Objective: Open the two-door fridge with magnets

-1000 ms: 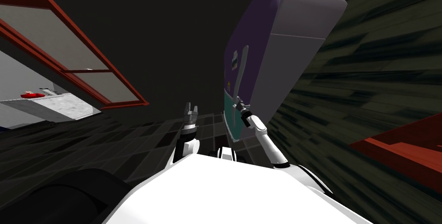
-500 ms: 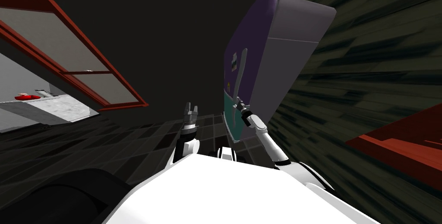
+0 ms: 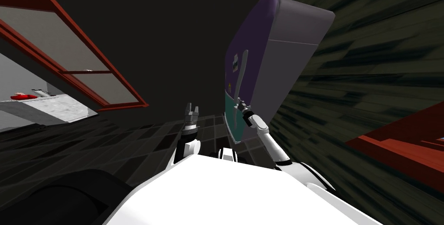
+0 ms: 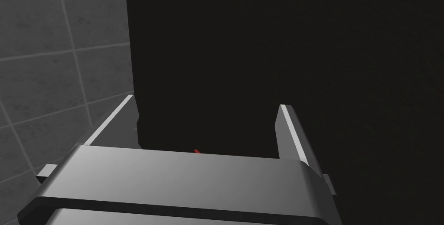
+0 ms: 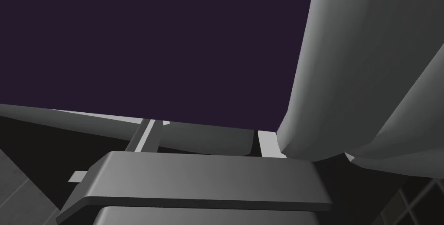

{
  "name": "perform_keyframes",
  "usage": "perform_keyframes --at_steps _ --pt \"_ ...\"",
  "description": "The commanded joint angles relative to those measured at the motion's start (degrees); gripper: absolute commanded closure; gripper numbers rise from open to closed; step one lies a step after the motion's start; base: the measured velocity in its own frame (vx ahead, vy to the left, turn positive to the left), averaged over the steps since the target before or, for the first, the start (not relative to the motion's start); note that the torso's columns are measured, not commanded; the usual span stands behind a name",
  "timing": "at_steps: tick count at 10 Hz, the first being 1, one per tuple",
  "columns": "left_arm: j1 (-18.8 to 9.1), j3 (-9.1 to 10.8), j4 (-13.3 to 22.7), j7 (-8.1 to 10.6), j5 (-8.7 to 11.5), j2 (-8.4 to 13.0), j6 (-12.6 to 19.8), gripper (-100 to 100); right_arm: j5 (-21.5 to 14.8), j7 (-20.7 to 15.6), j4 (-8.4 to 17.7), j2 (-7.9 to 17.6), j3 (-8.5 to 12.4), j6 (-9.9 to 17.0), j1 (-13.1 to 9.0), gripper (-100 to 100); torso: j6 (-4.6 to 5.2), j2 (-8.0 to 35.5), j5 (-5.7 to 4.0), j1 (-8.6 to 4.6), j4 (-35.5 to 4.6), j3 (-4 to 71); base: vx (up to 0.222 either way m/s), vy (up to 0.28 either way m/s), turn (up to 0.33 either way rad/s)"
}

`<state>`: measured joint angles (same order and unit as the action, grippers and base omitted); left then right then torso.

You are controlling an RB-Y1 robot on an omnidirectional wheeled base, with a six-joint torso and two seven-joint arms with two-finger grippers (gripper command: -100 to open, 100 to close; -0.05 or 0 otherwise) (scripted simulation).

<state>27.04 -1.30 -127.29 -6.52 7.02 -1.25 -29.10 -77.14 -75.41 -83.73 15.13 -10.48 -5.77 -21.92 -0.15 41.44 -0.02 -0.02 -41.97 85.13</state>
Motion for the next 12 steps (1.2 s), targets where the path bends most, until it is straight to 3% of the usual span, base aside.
perform_keyframes --at_steps 1,5,7,8,10,12 --pt "0.0 -0.02 0.0 0.00 0.0 0.0 0.0 0 0.0 -0.5 0.9 -0.1 0.5 1.2 -0.5 100 -0.06 0.0 0.16 0.67 0.0 0.0 -0.024 0.237 -0.075" --pt "0.0 -0.03 0.0 0.00 0.0 0.0 0.0 0 0.1 -1.5 2.7 -0.3 1.6 3.7 -1.4 100 -0.21 -0.3 0.15 0.31 -0.1 0.2 -0.025 0.259 -0.035" --pt "0.0 -0.03 0.0 0.00 0.0 0.0 0.0 0 0.2 -2.5 4.5 -0.5 2.7 6.2 -2.4 100 -0.21 -0.4 0.12 0.26 -0.1 0.3 -0.001 0.326 -0.072" --pt "0.0 -0.03 0.0 0.00 0.0 0.0 0.0 0 0.2 -2.5 4.5 -0.5 1.9 6.2 -2.4 100 -0.26 -0.6 0.20 0.37 -0.1 0.4 -0.018 0.317 -0.051" --pt "0.0 -0.02 0.0 0.00 0.0 0.0 0.0 0 0.3 -3.0 5.4 -0.6 3.2 7.4 -2.8 100 -0.27 -0.6 0.06 -0.19 -0.1 0.4 -0.027 0.206 0.001" --pt "0.0 -0.03 0.0 0.00 0.0 0.0 0.0 0 0.3 -3.6 6.3 -0.7 3.8 8.7 -3.3 100 -0.23 -0.7 0.13 0.26 -0.1 0.5 -0.019 0.302 -0.069"
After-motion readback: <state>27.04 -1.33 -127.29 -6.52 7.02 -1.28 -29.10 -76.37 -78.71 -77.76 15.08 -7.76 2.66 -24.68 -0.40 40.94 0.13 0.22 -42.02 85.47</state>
